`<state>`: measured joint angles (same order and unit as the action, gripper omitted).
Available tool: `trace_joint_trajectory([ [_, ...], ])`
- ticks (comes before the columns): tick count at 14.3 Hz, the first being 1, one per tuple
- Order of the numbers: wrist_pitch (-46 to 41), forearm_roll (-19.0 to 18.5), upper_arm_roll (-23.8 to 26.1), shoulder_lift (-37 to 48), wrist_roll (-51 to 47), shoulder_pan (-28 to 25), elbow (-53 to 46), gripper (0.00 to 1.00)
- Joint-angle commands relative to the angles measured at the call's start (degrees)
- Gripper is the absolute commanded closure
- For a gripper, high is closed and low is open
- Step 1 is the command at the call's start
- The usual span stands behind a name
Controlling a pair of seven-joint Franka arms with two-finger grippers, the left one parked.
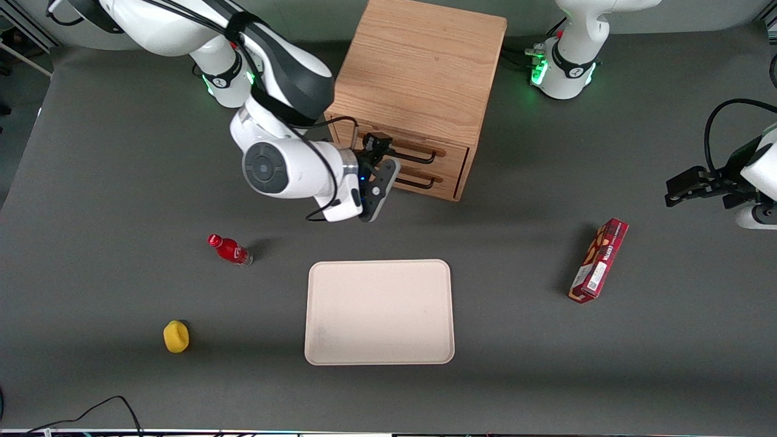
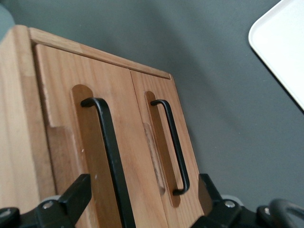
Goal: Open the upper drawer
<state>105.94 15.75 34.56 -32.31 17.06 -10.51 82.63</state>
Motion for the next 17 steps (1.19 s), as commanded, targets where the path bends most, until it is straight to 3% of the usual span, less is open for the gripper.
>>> trace_joint_trajectory([
  [1,3.91,-2.92,3.23,-2.49,-4.14,-0.21,0.33,0.00],
  [8,5.86,-3.10,3.50,-2.49,-4.49,-0.56,3.06,0.00],
  [10,5.86,-5.63,3.50,-2.93,-4.58,-0.47,3.06,0.00],
  [17,5.77,-8.28,2.54,-6.70,-4.58,0.58,-2.20,0.00],
])
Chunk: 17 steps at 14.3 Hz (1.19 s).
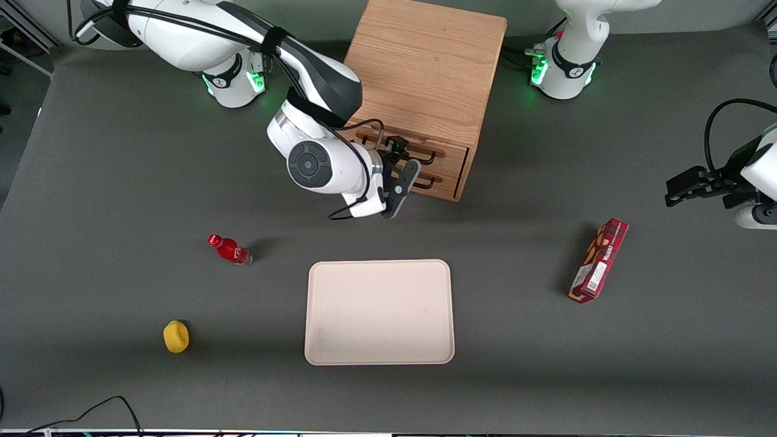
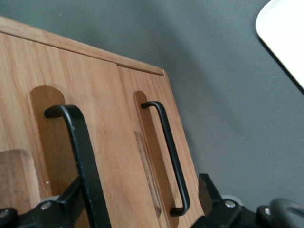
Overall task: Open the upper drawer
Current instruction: 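Pull the upper drawer handle outward from the cabinet with the right gripper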
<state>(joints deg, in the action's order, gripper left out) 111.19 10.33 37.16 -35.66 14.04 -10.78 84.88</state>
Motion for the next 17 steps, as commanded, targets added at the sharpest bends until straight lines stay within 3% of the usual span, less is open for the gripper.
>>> trace_joint_trajectory([
  [1,0.52,-3.64,-0.16,-4.15,-1.39,0.85,-5.07,0.00],
  [3,-0.09,-5.40,-0.25,-6.08,-1.30,1.03,-7.96,0.00],
  [17,-2.38,-4.97,-7.01,-10.65,1.51,1.47,-20.10,0.00],
])
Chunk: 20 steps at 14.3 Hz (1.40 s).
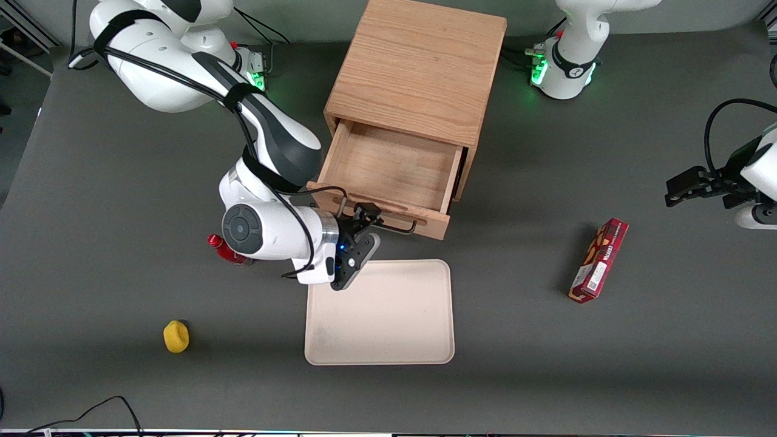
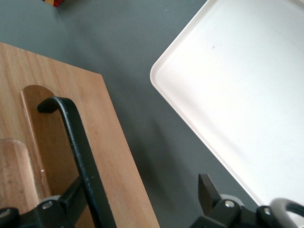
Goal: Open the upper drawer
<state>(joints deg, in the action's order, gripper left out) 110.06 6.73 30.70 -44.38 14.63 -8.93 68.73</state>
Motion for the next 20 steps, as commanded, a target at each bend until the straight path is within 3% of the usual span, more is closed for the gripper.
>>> trace_joint_trajectory([
  [1,-1.25,-1.37,-0.64,-2.47,0.92,-0.39,-4.91,0.00],
  [12,-0.64,-1.54,-2.40,-6.16,6.11,-0.04,-12.03,0.00],
  [20,-1.25,-1.80,-3.37,-3.90,5.59,0.58,-14.23,0.00],
])
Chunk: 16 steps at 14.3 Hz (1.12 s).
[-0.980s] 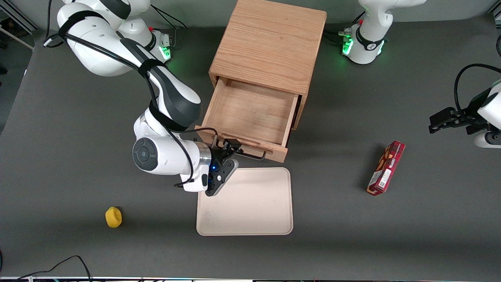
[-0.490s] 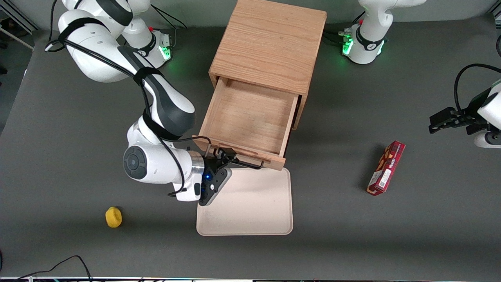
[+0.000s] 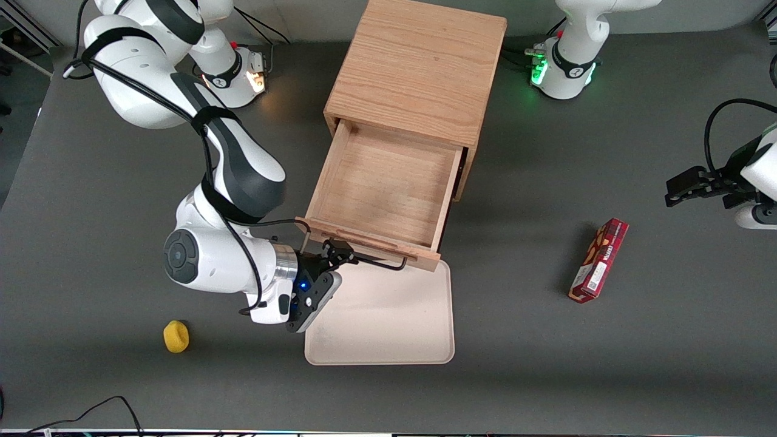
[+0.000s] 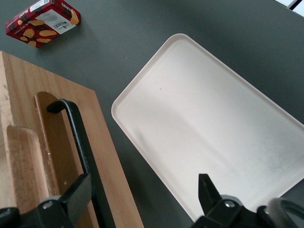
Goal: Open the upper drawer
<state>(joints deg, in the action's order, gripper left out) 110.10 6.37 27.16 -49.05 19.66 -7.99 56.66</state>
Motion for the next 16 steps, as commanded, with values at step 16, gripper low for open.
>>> trace_joint_trajectory([
  [16,-34.29,-5.67,-24.41,51.20,-31.70,2.19,28.78,0.00],
])
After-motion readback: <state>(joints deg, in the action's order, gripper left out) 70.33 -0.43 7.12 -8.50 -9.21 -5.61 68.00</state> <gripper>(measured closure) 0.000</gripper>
